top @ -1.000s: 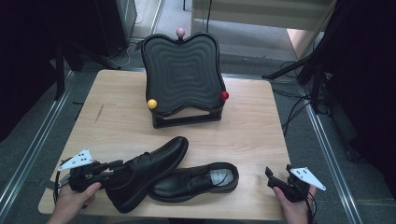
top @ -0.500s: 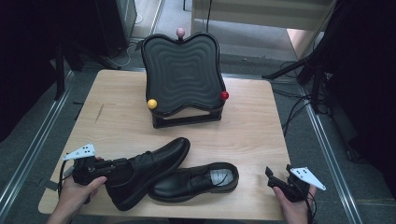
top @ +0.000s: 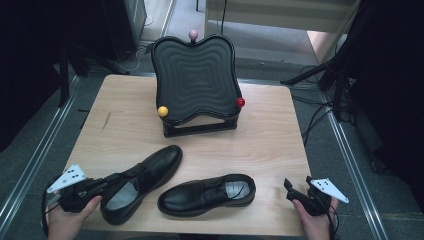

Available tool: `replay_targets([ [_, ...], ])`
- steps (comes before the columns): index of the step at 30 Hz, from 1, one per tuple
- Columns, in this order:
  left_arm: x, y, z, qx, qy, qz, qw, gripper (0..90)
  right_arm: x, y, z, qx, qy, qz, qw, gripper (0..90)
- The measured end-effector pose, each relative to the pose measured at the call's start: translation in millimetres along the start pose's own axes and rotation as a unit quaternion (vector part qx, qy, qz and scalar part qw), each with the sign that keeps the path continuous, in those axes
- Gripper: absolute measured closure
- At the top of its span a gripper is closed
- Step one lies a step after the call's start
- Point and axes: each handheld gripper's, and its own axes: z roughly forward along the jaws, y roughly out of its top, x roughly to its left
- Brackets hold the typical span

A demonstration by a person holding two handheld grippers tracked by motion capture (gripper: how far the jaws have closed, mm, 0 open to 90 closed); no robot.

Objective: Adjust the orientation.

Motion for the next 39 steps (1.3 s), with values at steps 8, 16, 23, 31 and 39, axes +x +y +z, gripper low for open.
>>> replay_targets([
  [8, 14.3, -13.7, -29.5, -0.029, 0.074, -0.06, 0.995, 89.0, 2.5, 0.4, 0.5, -0.006, -0.004, -0.01, 0.9999, 18.1],
  [16, 6.1, -17.9, -17.7, -0.067, 0.125, -0.152, 0.9781, 88.7, 1.6, 1.2, 1.8, -0.006, 0.001, -0.009, 0.9999, 18.1],
  [23, -27.2, -8.3, 15.2, -0.058, 0.106, -0.146, 0.9819, 87.1, 2.0, 0.7, 0.9, -0.007, 0.0, -0.01, 0.9999, 18.2],
  [31, -36.6, -9.9, 15.9, -0.049, 0.056, -0.173, 0.9822, 81.1, 3.8, -0.2, -0.5, -0.015, 0.005, -0.023, 0.9996, 19.6],
  [39, -34.3, -12.9, 16.1, -0.04, 0.053, -0.097, 0.9931, 74.9, 5.4, -0.8, -1.8, -0.018, 0.005, -0.027, 0.9995, 20.7],
])
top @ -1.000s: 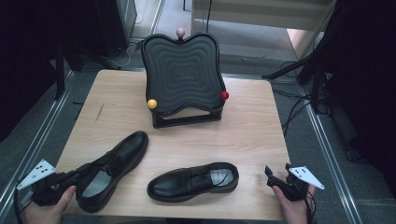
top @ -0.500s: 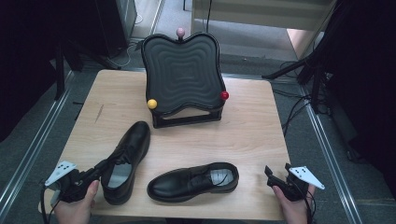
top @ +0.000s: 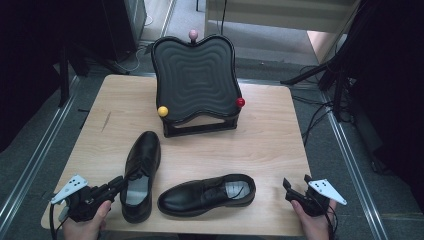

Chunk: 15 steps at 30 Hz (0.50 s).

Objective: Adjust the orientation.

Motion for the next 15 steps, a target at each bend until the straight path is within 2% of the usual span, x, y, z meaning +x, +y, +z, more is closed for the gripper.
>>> replay_targets([
  [2, 4.9, 0.8, -0.2, 0.001, -0.014, -0.005, 0.9999, 74.9, 0.4, -0.1, 0.1, -0.001, 0.0, -0.002, 1.0, 21.0],
  [5, 0.0, 5.1, 1.7, 0.008, -0.003, 0.02, 0.9998, 73.9, 0.5, 0.0, 0.4, 0.001, 0.0, -0.004, 1.0, 21.1],
  [6, 0.0, 5.1, 1.7, 0.008, -0.003, 0.02, 0.9998, 72.8, 0.5, 0.0, 0.5, 0.002, 0.0, -0.005, 1.0, 21.2],
  [7, -4.6, 8.5, 4.1, 0.008, 0.004, 0.034, 0.9994, 72.1, 0.6, 0.1, 0.5, 0.003, -0.001, -0.006, 1.0, 21.2],
  [9, -4.7, 11.0, 4.6, 0.001, -0.01, 0.018, 0.9998, 74.2, 1.1, 0.2, 0.8, 0.004, -0.002, -0.006, 1.0, 21.4],
  [10, -6.1, 11.2, 5.1, -0.005, 0.0, 0.012, 0.9999, 76.4, 1.3, 0.2, 0.8, 0.004, -0.003, -0.007, 1.0, 21.5],
  [11, -8.1, 11.1, 6.5, -0.01, 0.021, 0.01, 0.9997, 79.7, 1.6, 0.2, 0.8, 0.004, -0.004, -0.007, 1.0, 21.7],
  [13, -10.0, 10.4, 11.4, -0.016, 0.014, -0.017, 0.9996, 82.6, 2.3, 0.2, 0.8, 0.004, -0.004, -0.009, 0.9999, 22.5],
  [15, -12.4, 9.2, 15.5, -0.029, 0.016, -0.046, 0.9984, 84.1, 3.0, 0.1, 0.7, 0.004, -0.006, -0.012, 0.9999, 23.1],
])
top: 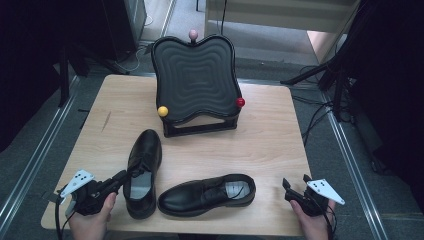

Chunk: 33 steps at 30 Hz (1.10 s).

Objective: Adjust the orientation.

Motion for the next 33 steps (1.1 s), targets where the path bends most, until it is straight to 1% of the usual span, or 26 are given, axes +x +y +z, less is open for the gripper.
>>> replay_targets([
  [1, -0.5, -0.1, 0.6, -0.009, 0.004, -0.014, 0.9999, 84.8, 0.2, 0.0, -0.2, 0.0, -0.001, 0.0, 1.0, 23.5],
  [2, 0.3, 0.0, 1.2, -0.012, 0.0, -0.029, 0.9995, 85.0, 0.2, -0.1, -0.3, -0.001, 0.001, 0.001, 1.0, 23.8],
  [3, 1.6, -0.5, 1.4, -0.014, -0.004, -0.041, 0.9991, 84.8, 0.1, -0.1, -0.5, -0.003, 0.002, 0.0, 1.0, 24.2],
  [4, 1.6, -1.5, 1.3, -0.014, -0.006, -0.043, 0.999, 84.3, -0.2, -0.3, -0.8, -0.005, 0.004, 0.0, 1.0, 24.6],
  [5, 2.1, -2.7, 0.9, -0.013, -0.007, -0.038, 0.9992, 83.7, -0.4, -0.5, -1.3, -0.006, 0.007, -0.002, 1.0, 25.4],
  [6, 3.5, -4.0, 1.0, -0.01, -0.017, -0.036, 0.9991, 82.4, -0.6, -0.5, -2.0, -0.008, 0.011, -0.003, 0.9999, 26.4],
  [7, 6.5, -5.5, 0.5, -0.01, -0.034, -0.033, 0.9988, 79.9, -0.5, -0.2, -2.9, -0.011, 0.018, -0.002, 0.9998, 28.0],
  [8, 9.9, -7.0, -0.7, -0.014, -0.04, -0.025, 0.9988, 76.8, -0.3, 0.2, -3.7, -0.013, 0.025, -0.005, 0.9996, 28.7],
  [10, 17.5, -8.4, -4.2, -0.023, -0.045, 0.0, 0.9987, 64.2, 1.6, 1.8, -5.4, -0.015, 0.041, -0.011, 0.999, 32.1],
  [12, 27.0, -6.3, -7.9, -0.027, -0.059, 0.009, 0.9979, 53.5, 4.8, 5.4, -8.3, -0.019, 0.059, -0.012, 0.998, 34.8],
  [13, 31.6, -5.0, -9.7, -0.037, -0.056, 0.02, 0.9976, 49.5, 6.7, 8.4, -10.3, -0.023, 0.068, -0.016, 0.9973, 36.2],
  [14, 35.6, -4.0, -11.6, -0.05, -0.042, 0.034, 0.9973, 44.5, 9.2, 12.0, -12.7, -0.027, 0.075, -0.02, 0.9966, 38.5],
  [16, 44.7, -2.4, -13.8, -0.062, -0.011, 0.052, 0.9966, 37.4, 14.9, 20.6, -17.1, -0.032, 0.096, -0.03, 0.9944, 40.9],
  [17, 50.3, -2.3, -14.1, -0.068, 0.0, 0.056, 0.9961, 34.9, 18.0, 24.9, -19.3, -0.036, 0.108, -0.036, 0.9929, 42.0],
  [19, 62.2, -2.9, -13.7, -0.07, 0.02, 0.056, 0.9958, 33.9, 24.3, 33.1, -22.1, -0.038, 0.133, -0.044, 0.9895, 43.2],
  [22, 78.5, -3.3, -11.4, -0.067, 0.036, 0.045, 0.996, 31.9, 34.6, 43.0, -23.5, -0.035, 0.167, -0.063, 0.9833, 46.0],
  [23, 82.6, -3.0, -10.7, -0.068, 0.041, 0.042, 0.996, 31.6, 37.6, 46.4, -22.5, -0.033, 0.181, -0.07, 0.9805, 47.0],
  [24, 86.2, -2.7, -9.9, -0.066, 0.046, 0.04, 0.9959, 31.4, 40.9, 49.9, -21.5, -0.03, 0.19, -0.073, 0.9786, 48.2],
  [25, 86.2, -2.7, -9.9, -0.066, 0.046, 0.04, 0.9959, 31.5, 40.9, 49.9, -21.5, -0.03, 0.19, -0.073, 0.9786, 48.2],
  [26, 92.0, -2.5, -8.0, -0.064, 0.052, 0.037, 0.9959, 31.6, 46.5, 57.4, -18.0, -0.029, 0.204, -0.083, 0.9751, 51.0],
  [27, 94.2, -2.7, -6.9, -0.062, 0.053, 0.036, 0.9961, 31.7, 49.3, 61.2, -16.2, -0.028, 0.21, -0.087, 0.9734, 52.5],
  [28, 95.9, -3.4, -5.4, -0.06, 0.056, 0.036, 0.996, 31.7, 52.2, 64.8, -14.2, -0.027, 0.219, -0.094, 0.9709, 56.4],
  [29, 97.4, -3.9, -4.3, -0.055, 0.056, 0.036, 0.9962, 31.8, 55.7, 68.1, -12.0, -0.025, 0.224, -0.109, 0.9681, 58.6],
  [31, 99.0, -4.7, -2.1, -0.05, 0.054, 0.031, 0.9968, 31.7, 64.0, 73.6, -6.9, -0.013, 0.236, -0.137, 0.962, 59.2],
  [32, 99.2, -5.0, -1.2, -0.049, 0.054, 0.029, 0.9969, 31.7, 67.6, 75.9, -4.6, -0.008, 0.244, -0.144, 0.959, 59.2],
  [33, 99.4, -5.4, -0.6, -0.046, 0.054, 0.03, 0.9971, 31.6, 71.3, 78.0, -2.5, -0.004, 0.25, -0.148, 0.9568, 59.2],
])
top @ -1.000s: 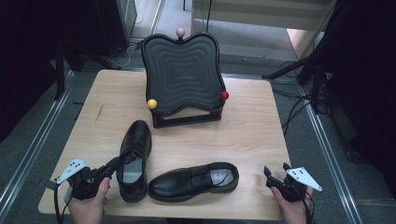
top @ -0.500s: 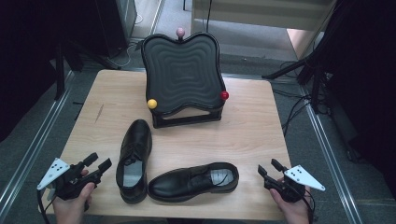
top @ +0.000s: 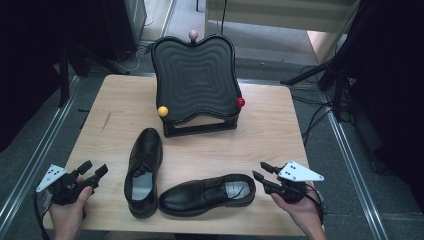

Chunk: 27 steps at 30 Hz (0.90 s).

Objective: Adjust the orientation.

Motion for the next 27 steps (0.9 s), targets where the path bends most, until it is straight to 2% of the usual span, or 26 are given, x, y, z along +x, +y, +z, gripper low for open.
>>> replay_targets([
  [1, -0.8, -0.6, 0.8, 0.003, 0.001, 0.001, 1.0, 31.4, 0.6, 2.8, 3.4, 0.001, 0.009, -0.004, 0.9999, 59.1],
  [3, -2.9, -1.3, 1.8, 0.008, 0.004, 0.013, 0.9999, 31.0, 0.6, 8.4, 9.2, 0.002, 0.044, 0.001, 0.999, 58.9],
  [4, -2.9, -1.3, 1.8, 0.008, 0.004, 0.013, 0.9999, 30.9, 0.6, 8.4, 9.2, 0.002, 0.044, 0.001, 0.999, 58.9],
  [5, -5.1, -2.0, 3.2, 0.012, 0.007, 0.021, 0.9997, 30.4, 0.6, 13.4, 14.6, 0.005, 0.068, 0.003, 0.9977, 59.8],
  [6, -5.9, -2.0, 3.4, 0.013, 0.008, 0.025, 0.9996, 30.1, 0.9, 15.4, 17.5, 0.005, 0.077, 0.001, 0.997, 61.4],
  [8, -6.2, -2.1, 3.2, 0.015, 0.009, 0.026, 0.9995, 30.0, 1.6, 19.3, 23.7, 0.015, 0.095, -0.009, 0.9953, 65.4],
  [10, -5.5, -2.1, 3.3, 0.015, 0.006, 0.023, 0.9996, 30.0, 2.5, 22.6, 29.6, 0.029, 0.113, -0.018, 0.993, 65.6],
  [16, -5.1, -1.7, 3.8, 0.02, 0.008, 0.02, 0.9996, 30.7, 6.8, 27.8, 42.7, 0.065, 0.128, -0.043, 0.9887, 65.9],
  [20, -4.7, -1.9, 3.8, 0.02, 0.008, 0.016, 0.9996, 31.0, 12.7, 27.1, 49.2, 0.091, 0.145, -0.062, 0.9833, 67.0],
  [22, -4.7, -1.8, 3.9, 0.021, 0.008, 0.016, 0.9996, 31.2, 15.2, 26.1, 53.1, 0.105, 0.141, -0.068, 0.9821, 66.6],
  [25, -5.0, -1.7, 4.2, 0.022, 0.008, 0.018, 0.9996, 31.8, 15.7, 27.1, 56.6, 0.109, 0.144, -0.071, 0.9811, 66.9],
  [27, -5.6, -1.6, 5.0, 0.026, 0.009, 0.02, 0.9994, 32.1, 15.1, 29.2, 57.7, 0.113, 0.151, -0.075, 0.9792, 67.0],
])
